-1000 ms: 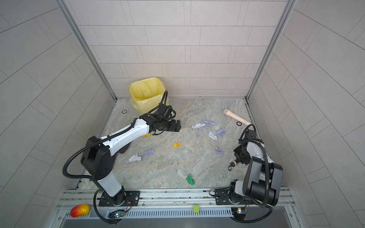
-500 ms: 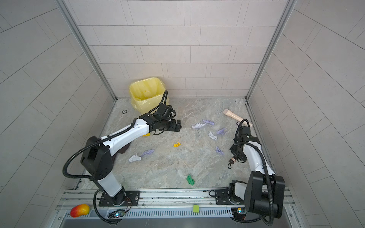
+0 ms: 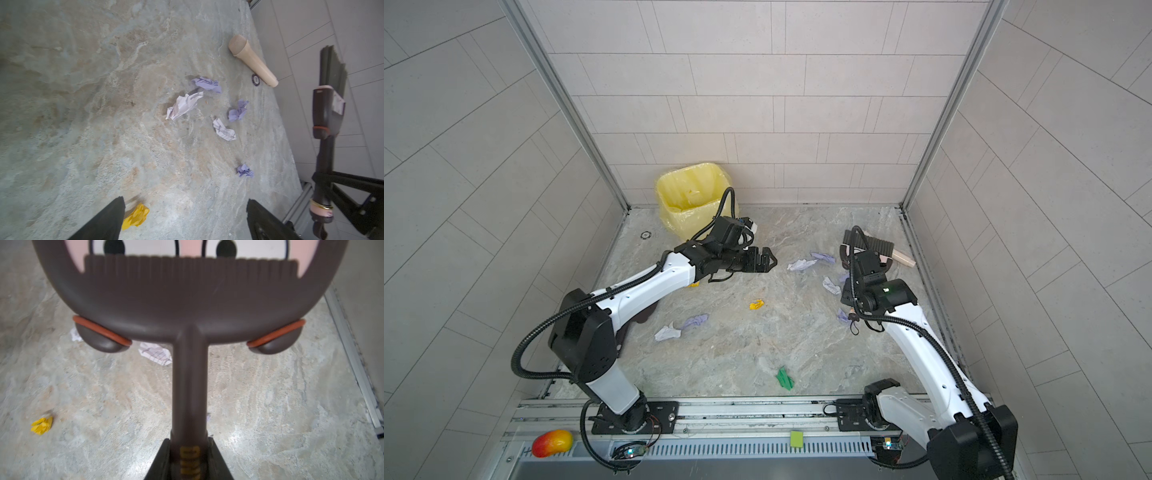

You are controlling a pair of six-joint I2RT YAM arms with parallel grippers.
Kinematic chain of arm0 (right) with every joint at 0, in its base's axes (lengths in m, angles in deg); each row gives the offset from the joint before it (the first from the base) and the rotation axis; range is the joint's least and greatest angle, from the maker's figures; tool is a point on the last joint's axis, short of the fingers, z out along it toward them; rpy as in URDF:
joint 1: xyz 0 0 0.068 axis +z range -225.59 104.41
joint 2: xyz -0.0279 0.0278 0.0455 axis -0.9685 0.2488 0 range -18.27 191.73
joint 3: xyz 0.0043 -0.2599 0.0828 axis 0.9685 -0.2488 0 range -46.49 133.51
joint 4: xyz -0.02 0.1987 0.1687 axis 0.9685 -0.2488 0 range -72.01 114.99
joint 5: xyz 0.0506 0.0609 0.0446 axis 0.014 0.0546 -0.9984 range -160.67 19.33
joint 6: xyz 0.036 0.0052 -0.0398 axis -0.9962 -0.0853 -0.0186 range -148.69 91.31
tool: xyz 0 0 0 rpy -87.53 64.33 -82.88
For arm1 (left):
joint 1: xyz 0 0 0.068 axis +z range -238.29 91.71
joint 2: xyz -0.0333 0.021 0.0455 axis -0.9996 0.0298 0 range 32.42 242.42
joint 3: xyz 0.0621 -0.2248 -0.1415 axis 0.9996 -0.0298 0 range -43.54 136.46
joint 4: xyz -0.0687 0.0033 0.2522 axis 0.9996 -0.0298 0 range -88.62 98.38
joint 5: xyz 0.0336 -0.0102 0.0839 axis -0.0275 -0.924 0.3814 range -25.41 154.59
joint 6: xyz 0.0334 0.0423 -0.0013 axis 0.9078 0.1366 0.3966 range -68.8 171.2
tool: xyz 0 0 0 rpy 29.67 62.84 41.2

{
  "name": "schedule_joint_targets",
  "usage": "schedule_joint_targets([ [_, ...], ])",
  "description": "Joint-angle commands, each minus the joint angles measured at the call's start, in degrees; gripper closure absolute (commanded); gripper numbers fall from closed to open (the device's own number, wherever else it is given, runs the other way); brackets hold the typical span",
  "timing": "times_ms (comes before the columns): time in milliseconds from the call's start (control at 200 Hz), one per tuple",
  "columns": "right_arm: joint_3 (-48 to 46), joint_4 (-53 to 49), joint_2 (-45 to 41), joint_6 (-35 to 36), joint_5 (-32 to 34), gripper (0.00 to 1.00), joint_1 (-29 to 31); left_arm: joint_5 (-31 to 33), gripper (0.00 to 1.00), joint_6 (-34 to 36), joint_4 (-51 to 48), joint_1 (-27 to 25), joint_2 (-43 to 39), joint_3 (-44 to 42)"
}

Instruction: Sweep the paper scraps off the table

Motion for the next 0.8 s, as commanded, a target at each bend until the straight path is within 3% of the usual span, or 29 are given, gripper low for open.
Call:
schedule_joint_targets([
  [0,2.18,3.73,-1.52,3.73,3.67,1.00,5.37,-6.59,0.02,-5.45,10.54,0.61,-2.88,-2.09],
  [170,4.81,7.13,-0.22,6.66,4.04,1.00,12.90,-10.86,0.01,-12.39,25.74,0.85,-5.16,-6.90],
  [400,7.37,9.89,1.97,8.12,0.44,1.00,16.99,-14.02,0.01,-19.29,39.95,1.32,-5.90,-11.37],
  [641,9.33,10.52,4.12,9.77,-0.37,1.00,20.66,-15.10,0.02,-19.96,43.22,1.33,-6.02,-11.81],
  [796,10.42,11.04,5.35,10.39,0.04,1.00,22.67,-15.49,0.13,-20.37,42.97,1.27,-5.46,-11.12],
])
